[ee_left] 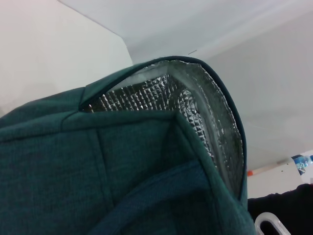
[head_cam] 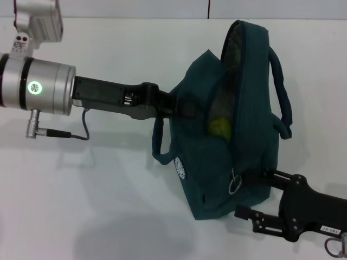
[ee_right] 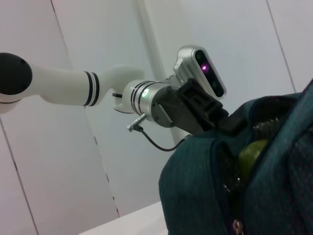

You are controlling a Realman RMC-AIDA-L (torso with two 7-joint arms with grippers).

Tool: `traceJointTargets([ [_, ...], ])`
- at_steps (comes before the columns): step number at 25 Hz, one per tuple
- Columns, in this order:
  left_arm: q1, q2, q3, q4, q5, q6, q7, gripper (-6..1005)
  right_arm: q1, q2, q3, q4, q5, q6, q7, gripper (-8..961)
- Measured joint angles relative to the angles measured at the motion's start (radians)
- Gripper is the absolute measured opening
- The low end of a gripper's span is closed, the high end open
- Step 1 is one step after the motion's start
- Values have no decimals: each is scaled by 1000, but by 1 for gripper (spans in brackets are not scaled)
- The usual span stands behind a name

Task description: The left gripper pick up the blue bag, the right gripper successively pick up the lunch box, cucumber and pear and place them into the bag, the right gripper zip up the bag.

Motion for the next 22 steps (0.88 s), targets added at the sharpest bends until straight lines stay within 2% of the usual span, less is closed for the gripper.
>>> traceJointTargets([
  [6, -5, -3, 2, 0, 0, 3, 2, 43, 4, 1, -20, -2, 26, 27, 0, 709],
  [13, -5, -4, 2, 0, -1, 3, 7, 48, 15, 0, -180, -78, 80, 104, 22, 706],
  [22, -4, -4, 2, 0, -1, 3, 11, 55, -1, -7, -179, -70, 135, 100, 9, 703],
])
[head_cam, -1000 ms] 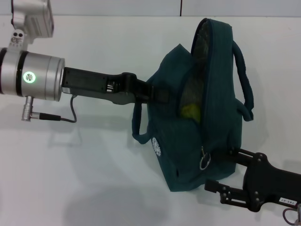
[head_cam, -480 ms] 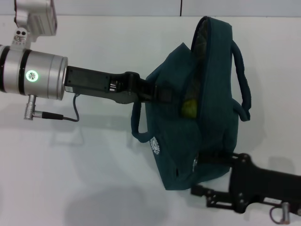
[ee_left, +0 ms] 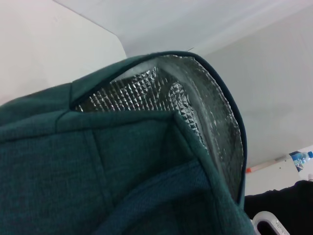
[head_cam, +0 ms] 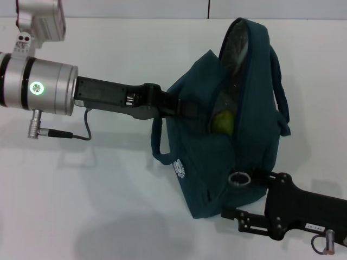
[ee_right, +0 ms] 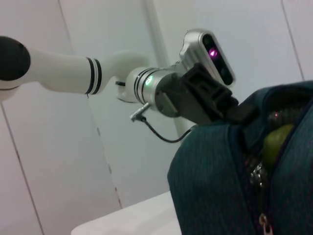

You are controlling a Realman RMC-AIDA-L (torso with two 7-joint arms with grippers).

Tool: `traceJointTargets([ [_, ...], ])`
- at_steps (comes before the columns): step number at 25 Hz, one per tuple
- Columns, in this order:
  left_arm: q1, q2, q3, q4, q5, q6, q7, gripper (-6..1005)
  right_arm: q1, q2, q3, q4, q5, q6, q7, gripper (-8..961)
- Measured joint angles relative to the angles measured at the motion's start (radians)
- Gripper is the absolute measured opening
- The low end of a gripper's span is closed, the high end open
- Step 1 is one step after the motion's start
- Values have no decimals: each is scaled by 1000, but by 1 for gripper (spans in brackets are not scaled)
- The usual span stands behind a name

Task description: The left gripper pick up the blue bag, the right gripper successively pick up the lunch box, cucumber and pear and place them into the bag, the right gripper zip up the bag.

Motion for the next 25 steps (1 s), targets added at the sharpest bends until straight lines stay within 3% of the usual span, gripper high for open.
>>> traceJointTargets([
  [7, 2, 2, 0, 0, 0, 0, 0, 61, 15, 0, -27, -3, 3, -9, -3, 700],
  [25, -1, 6, -7, 0, 0, -2, 2, 75, -13, -5, 28, 15, 9, -29, 4, 693],
])
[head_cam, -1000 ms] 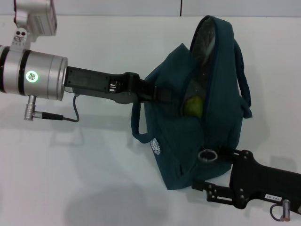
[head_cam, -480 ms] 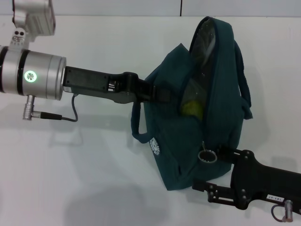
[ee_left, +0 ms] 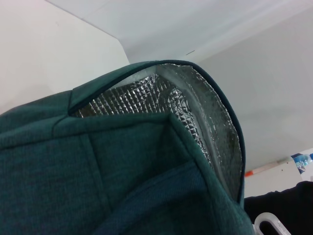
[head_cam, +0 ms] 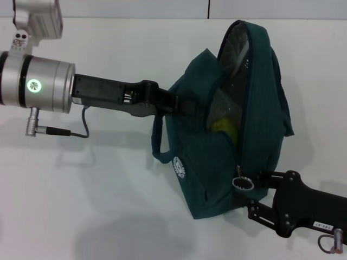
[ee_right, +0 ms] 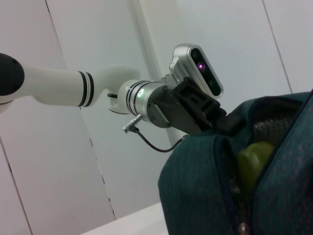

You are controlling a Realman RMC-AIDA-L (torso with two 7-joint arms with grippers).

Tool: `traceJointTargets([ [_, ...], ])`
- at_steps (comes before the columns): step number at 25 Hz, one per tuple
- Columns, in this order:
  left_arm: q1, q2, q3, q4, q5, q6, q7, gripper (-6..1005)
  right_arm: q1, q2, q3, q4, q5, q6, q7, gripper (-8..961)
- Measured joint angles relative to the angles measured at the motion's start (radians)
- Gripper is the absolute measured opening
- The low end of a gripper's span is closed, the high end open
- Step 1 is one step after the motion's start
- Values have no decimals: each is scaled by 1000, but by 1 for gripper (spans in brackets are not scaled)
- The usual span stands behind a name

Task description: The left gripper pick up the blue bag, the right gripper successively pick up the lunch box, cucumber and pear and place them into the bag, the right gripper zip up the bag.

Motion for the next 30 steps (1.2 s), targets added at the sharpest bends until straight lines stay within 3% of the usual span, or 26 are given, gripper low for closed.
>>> traceJointTargets([
  [5, 0, 1, -1, 0, 0, -1, 0, 79, 0, 0, 2, 2, -1, 5, 0, 456],
  [8, 0, 1, -1, 0, 0, -2, 0, 81, 0, 0, 11, 2, -2, 6, 0, 254],
  [13, 0, 1, -2, 1, -4, -5, 0, 85, 0, -1, 12, 2, -5, 4, 0, 48],
  [30, 2, 3, -2, 6, -15, -8, 0, 98, -3, -8, 12, 3, -11, -5, 0, 60],
])
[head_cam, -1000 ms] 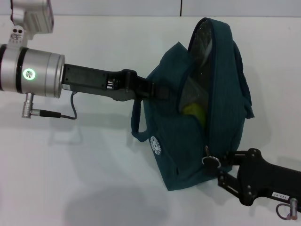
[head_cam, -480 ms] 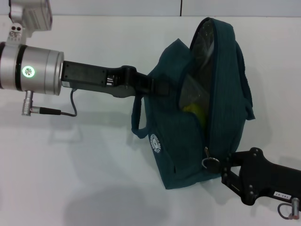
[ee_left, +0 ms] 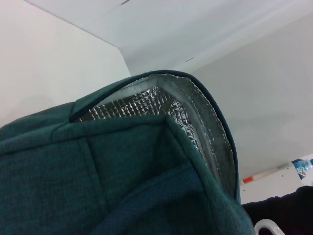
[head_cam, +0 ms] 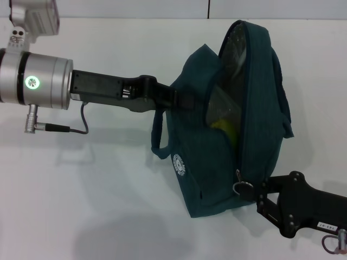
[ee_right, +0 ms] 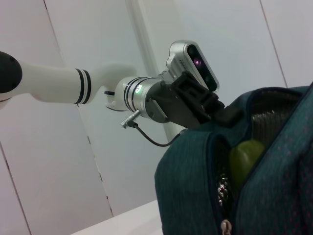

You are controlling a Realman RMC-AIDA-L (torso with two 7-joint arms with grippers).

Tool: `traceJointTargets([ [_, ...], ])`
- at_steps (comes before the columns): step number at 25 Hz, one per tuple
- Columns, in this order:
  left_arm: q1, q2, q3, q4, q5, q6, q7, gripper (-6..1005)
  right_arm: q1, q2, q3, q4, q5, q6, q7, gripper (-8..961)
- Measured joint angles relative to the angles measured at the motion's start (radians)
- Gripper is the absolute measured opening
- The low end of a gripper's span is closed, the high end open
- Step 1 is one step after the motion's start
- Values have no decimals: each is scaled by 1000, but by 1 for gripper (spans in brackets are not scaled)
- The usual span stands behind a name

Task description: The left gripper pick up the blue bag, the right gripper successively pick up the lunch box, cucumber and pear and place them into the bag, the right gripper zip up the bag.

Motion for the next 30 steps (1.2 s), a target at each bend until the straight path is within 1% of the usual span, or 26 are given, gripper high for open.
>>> traceJointTargets([
  [8, 6, 0, 0, 0, -8, -2, 3, 104, -7, -3, 6, 0, 6, -24, -4, 48],
  [10, 7, 0, 0, 0, -8, -2, 4, 106, -9, -3, 13, 0, 6, -31, -6, 32],
  [13, 7, 0, 0, -4, -8, -3, 10, 108, -17, -4, 49, 0, 1, -72, -8, 8],
  [17, 9, 0, -1, -5, -8, -3, 16, 111, -29, -5, 100, 0, 0, -121, -12, 9],
  [21, 15, 0, -2, -6, -8, -3, 53, 114, -30, 2, 152, 0, 4, -175, -27, 9],
  [26, 27, 0, -4, -1, -14, -3, 88, 118, -10, 7, 159, 0, 8, -185, -34, 9],
  [28, 37, -2, -19, 2, -21, -5, 112, 120, -5, 8, 158, -5, 8, -186, -34, 9],
  [29, 46, -5, -41, 3, -27, -5, 133, 121, -5, 9, 158, -7, 9, -186, -34, 9],
  [30, 46, -5, -41, 3, -27, -5, 133, 121, -5, 9, 158, -7, 9, -186, -34, 9],
])
